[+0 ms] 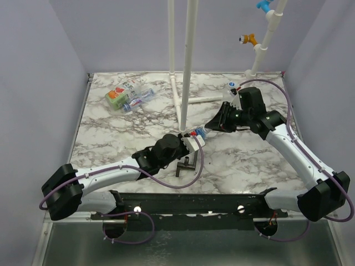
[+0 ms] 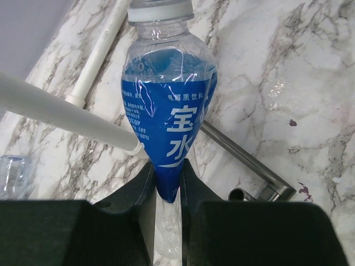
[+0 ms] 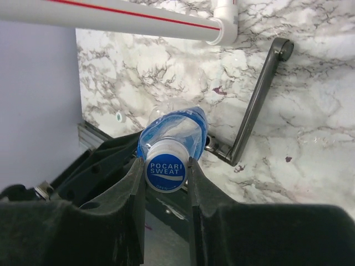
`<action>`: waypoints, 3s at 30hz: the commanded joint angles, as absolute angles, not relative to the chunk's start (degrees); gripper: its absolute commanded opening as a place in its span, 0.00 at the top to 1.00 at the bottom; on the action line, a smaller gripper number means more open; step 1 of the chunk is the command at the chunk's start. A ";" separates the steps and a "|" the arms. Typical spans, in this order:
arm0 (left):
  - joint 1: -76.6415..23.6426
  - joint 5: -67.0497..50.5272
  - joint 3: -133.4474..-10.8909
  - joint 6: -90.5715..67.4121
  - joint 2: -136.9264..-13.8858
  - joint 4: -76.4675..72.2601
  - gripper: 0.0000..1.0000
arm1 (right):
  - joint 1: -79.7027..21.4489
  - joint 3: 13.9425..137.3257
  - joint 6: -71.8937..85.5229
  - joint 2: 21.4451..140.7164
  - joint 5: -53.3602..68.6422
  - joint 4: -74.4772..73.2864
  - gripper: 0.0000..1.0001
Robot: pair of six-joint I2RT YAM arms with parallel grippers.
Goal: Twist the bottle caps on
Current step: Screw the bottle cap onto the plastic bottle.
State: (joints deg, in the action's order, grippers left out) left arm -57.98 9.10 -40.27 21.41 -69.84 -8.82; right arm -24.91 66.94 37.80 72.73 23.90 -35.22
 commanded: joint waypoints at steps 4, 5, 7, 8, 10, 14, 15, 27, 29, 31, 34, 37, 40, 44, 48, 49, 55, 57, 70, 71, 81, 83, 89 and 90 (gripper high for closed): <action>-61.78 17.65 -40.76 23.61 -70.03 -31.72 1.00 | -26.80 68.26 52.99 75.76 19.29 -45.24 0.94; -61.79 17.58 -40.62 23.72 -70.09 -32.04 1.00 | -26.81 68.55 54.02 76.16 18.90 -46.04 0.94; -61.79 17.41 -40.48 23.53 -70.25 -32.64 1.00 | -26.81 69.93 55.23 77.11 17.26 -48.14 0.94; -61.79 17.27 -40.43 23.44 -70.33 -32.85 1.00 | -26.76 70.61 55.60 77.58 16.53 -49.59 0.94; -61.96 17.53 -40.25 23.10 -70.73 -33.20 1.00 | -26.76 72.91 55.67 78.67 14.49 -52.56 0.93; -61.97 17.67 -39.23 22.02 -71.38 -33.96 1.00 | -26.87 76.11 55.68 80.30 13.65 -54.89 0.82; -61.97 17.64 -38.92 21.77 -71.50 -34.14 1.00 | -26.85 76.99 55.49 80.59 13.38 -55.06 0.80; -61.88 17.20 -36.90 17.78 -73.36 -34.37 1.00 | -27.05 89.59 51.40 81.60 8.13 -58.67 0.38; -61.79 16.88 -37.46 17.60 -74.11 -34.37 1.00 | -27.16 91.31 50.53 81.05 7.17 -58.54 0.31; -61.55 16.30 -37.70 16.72 -74.79 -34.38 1.00 | -27.23 92.31 49.53 79.81 5.98 -57.99 0.21; -60.95 14.14 -37.98 15.28 -75.56 -34.07 1.00 | -27.24 91.68 47.38 76.41 5.75 -54.34 0.10; -60.91 12.66 -38.45 14.17 -76.20 -33.51 1.00 | -27.25 88.31 44.01 72.51 6.81 -47.35 0.07; -59.68 7.47 -38.92 11.31 -75.73 -32.45 1.00 | -27.31 83.46 37.24 68.29 7.55 -38.48 0.06; -55.41 -6.69 -39.52 5.53 -73.32 -28.84 1.00 | -27.31 74.22 27.20 61.63 9.63 -25.14 0.05; -49.03 -20.93 -39.38 -1.65 -70.83 -27.82 1.00 | -27.30 66.14 22.17 58.37 16.81 -13.20 0.04; -48.00 -22.95 -39.53 -2.83 -70.18 -27.55 1.00 | -27.33 65.18 21.46 58.34 19.25 -10.46 0.03; -44.06 -31.17 -40.92 -6.24 -66.70 -25.01 1.00 | -27.31 67.53 18.15 62.08 27.59 -8.15 0.03; -42.89 -32.88 -41.62 -6.67 -65.89 -24.07 1.00 | -27.32 67.88 17.72 62.44 29.97 -7.57 0.03; -38.50 -41.44 -43.42 -9.40 -63.72 -22.59 1.00 | -27.24 68.65 18.61 63.10 39.71 -8.36 0.13; -38.41 -41.40 -43.42 -9.41 -63.59 -22.64 1.00 | -27.24 68.69 18.78 63.27 39.81 -8.39 0.13; -37.17 -41.97 -43.26 -9.41 -63.02 -22.50 1.00 | -27.24 67.99 22.39 64.37 42.43 -5.73 0.27; -37.08 -41.97 -43.18 -9.40 -62.94 -22.51 1.00 | -27.20 67.70 22.84 64.64 42.42 -5.39 0.28; -36.76 -42.02 -43.13 -9.49 -62.84 -22.50 1.00 | -27.24 67.17 24.06 64.37 41.67 -4.57 0.38; -36.74 -42.05 -43.07 -9.49 -62.97 -22.51 1.00 | -27.22 67.14 24.24 64.31 41.55 -4.54 0.40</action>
State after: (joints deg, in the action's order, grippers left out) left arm -37.21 -39.81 -41.89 -9.21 -63.99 -22.50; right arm -26.96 67.13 22.81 64.51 40.47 -6.81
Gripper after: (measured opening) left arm 0.180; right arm 0.629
